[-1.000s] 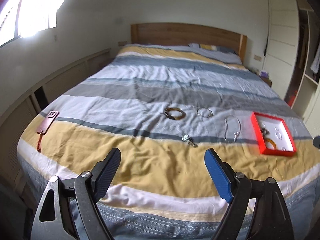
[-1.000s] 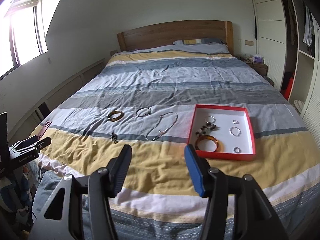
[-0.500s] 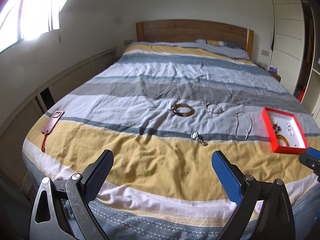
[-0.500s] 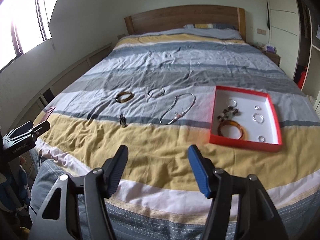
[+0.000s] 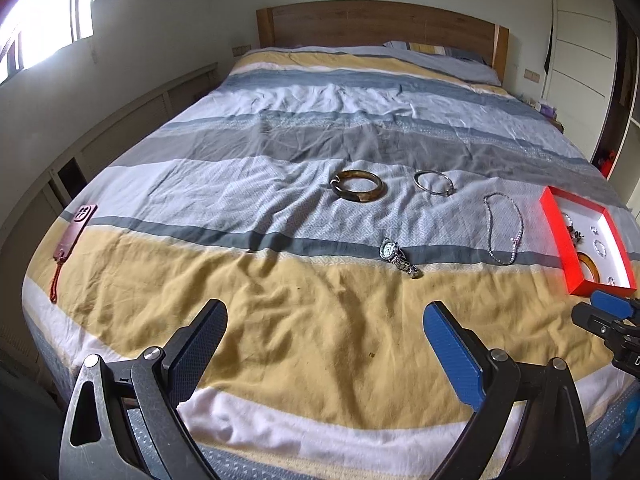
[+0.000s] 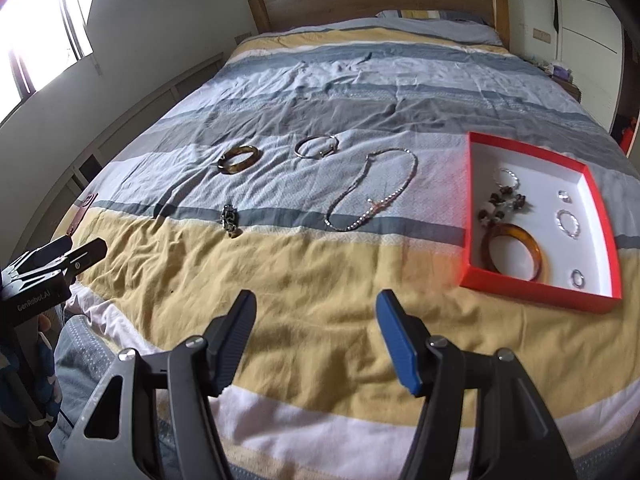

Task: Organize jewelry
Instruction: 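Withdraw both open tools from the red box over the remaining jewelry, then grasp the silver watch with the left tool while the right tool grasps the pearl necklace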

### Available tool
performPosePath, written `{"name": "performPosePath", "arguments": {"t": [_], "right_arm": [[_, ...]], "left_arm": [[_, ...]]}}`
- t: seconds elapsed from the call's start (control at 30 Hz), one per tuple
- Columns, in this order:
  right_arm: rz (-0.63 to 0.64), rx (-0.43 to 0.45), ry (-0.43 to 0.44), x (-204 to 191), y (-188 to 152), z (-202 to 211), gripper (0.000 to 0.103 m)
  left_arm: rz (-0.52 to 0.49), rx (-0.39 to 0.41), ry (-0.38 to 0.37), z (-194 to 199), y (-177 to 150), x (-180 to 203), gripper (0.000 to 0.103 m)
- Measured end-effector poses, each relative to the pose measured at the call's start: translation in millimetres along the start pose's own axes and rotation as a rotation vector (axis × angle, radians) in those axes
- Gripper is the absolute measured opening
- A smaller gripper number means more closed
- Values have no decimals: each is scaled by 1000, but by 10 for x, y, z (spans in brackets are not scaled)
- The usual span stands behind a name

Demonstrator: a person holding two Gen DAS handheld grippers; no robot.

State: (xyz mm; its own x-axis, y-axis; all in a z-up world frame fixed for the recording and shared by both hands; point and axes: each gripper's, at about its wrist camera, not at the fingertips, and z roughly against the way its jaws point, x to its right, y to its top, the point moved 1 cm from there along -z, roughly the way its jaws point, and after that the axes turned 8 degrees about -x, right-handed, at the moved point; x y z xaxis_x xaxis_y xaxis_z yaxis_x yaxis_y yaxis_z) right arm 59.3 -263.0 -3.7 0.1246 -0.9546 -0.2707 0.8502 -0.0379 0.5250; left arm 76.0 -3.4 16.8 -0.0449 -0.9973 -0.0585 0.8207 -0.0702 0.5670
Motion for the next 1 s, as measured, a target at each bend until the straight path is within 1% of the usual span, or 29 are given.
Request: {"name": "performPosePath", "arguments": {"t": [0.27,0.4,0.53,0.63,0.7,0.8,0.87,0.9,1.0], "right_arm": [[1,-31,24,45,325,-401,60],[-6,-42,28,84,479,-608,61],[-44,-56,27,195,610,-825,61],[-95,-60,32,318,716,-976,61],[-113,-63,37,362,774,-1054,61],[-131,-71,29,426,868,-1191,61],[-147,-76,23,478,920,-1289,61],[-152,-77,20,491,932,-1320,61],[-167,-71,17,547,991,-1411,61]], "left_arm": [[-20,-42,-30,-368,185,138,97],[-16,-58,-59,-565,278,187,97],[17,-86,-119,-803,358,204,97],[34,-105,-172,-957,408,234,97],[43,-119,-185,-1069,447,253,94],[50,-149,-207,-1245,500,297,87],[48,-172,-213,-1364,517,330,79],[49,-187,-221,-1439,527,353,78],[34,-203,-209,-1555,545,424,73]]}}
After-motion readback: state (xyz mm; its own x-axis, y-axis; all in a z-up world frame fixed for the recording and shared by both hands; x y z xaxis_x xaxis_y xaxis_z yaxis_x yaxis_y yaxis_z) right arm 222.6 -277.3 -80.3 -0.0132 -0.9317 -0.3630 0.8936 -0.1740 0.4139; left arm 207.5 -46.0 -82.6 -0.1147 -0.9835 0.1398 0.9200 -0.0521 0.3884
